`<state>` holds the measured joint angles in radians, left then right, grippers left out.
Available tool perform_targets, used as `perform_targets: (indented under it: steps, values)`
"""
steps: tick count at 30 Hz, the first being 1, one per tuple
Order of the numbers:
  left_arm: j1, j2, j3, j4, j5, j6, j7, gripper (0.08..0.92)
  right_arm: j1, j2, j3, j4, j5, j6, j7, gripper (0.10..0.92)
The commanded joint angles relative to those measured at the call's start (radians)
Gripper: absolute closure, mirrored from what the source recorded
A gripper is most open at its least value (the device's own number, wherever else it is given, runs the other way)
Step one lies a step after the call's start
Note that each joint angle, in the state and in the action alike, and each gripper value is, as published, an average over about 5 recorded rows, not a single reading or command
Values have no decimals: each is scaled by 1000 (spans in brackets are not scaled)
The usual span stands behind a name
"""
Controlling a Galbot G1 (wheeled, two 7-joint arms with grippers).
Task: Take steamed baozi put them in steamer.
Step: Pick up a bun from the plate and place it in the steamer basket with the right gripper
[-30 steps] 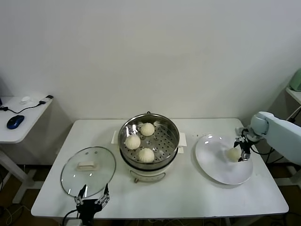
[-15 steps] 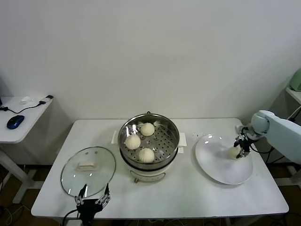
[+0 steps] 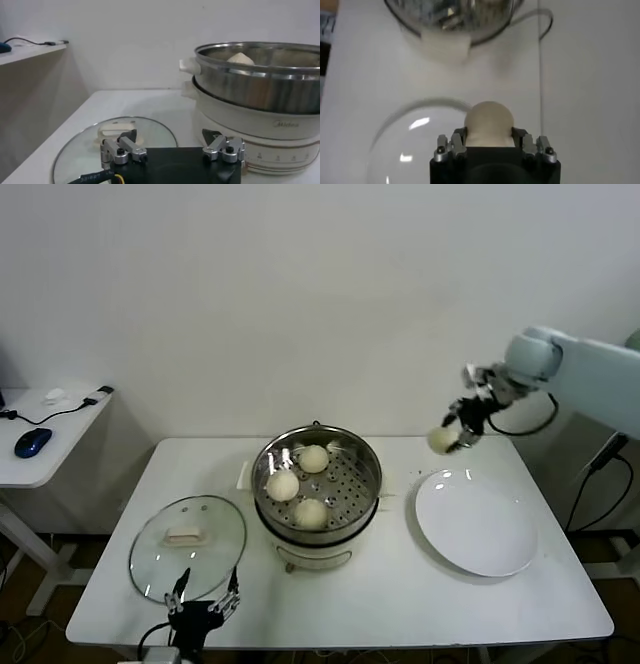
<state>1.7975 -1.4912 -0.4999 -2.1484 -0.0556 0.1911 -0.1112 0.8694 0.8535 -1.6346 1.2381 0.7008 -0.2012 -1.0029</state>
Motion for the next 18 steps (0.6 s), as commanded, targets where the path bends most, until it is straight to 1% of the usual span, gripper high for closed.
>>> perform_targets:
  steps: [1, 5, 9, 14, 18]
  values:
    - [-1, 4, 3, -4, 17, -10, 1, 177, 271, 226, -198, 300, 409, -135, 132, 414]
    - [1, 2, -1, -9, 34, -21, 2, 177, 118, 287, -162, 280, 385, -171, 199, 414]
    - [-1, 0, -8, -13, 29, -16, 2, 177, -22, 326, -121, 201, 319, -198, 244, 414]
    - [-7, -1, -15, -11, 22, -12, 3, 177, -148, 352, -84, 75, 218, -206, 255, 414]
    - [-9, -2, -16, -6, 18, -11, 4, 177, -196, 359, -78, 27, 172, -204, 254, 414]
